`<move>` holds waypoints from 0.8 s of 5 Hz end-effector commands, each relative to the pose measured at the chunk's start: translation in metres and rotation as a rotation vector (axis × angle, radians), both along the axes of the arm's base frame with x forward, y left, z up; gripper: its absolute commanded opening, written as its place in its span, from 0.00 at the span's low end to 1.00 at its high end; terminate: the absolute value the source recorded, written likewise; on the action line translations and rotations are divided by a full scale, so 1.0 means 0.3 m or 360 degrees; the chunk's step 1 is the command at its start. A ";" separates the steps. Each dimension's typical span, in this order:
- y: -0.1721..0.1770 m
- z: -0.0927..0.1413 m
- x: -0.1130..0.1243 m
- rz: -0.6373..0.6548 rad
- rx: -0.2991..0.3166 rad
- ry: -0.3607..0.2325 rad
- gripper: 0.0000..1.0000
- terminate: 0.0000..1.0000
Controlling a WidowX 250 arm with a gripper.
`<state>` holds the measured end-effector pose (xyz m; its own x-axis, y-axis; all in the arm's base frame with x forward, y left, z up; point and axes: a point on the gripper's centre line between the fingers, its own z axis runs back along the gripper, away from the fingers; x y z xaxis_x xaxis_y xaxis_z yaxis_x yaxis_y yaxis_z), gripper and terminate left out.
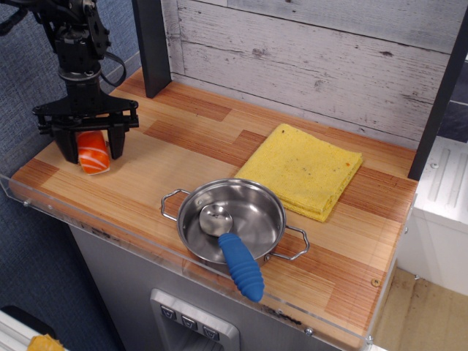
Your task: Move the fish to the board's left side near the wall
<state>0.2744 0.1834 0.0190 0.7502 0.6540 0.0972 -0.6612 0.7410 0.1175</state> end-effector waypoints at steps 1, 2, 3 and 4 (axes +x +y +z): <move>0.040 0.082 0.044 0.0014 0.0019 -0.0055 1.00 0.00; 0.037 0.131 0.051 0.0020 0.0055 -0.0055 1.00 0.00; 0.022 0.181 0.051 0.0048 0.0098 -0.0051 1.00 0.00; -0.014 0.233 0.032 0.0070 0.0125 -0.0031 1.00 0.00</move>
<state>0.2730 0.1737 0.0674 0.7206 0.6849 0.1079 -0.6919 0.7000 0.1772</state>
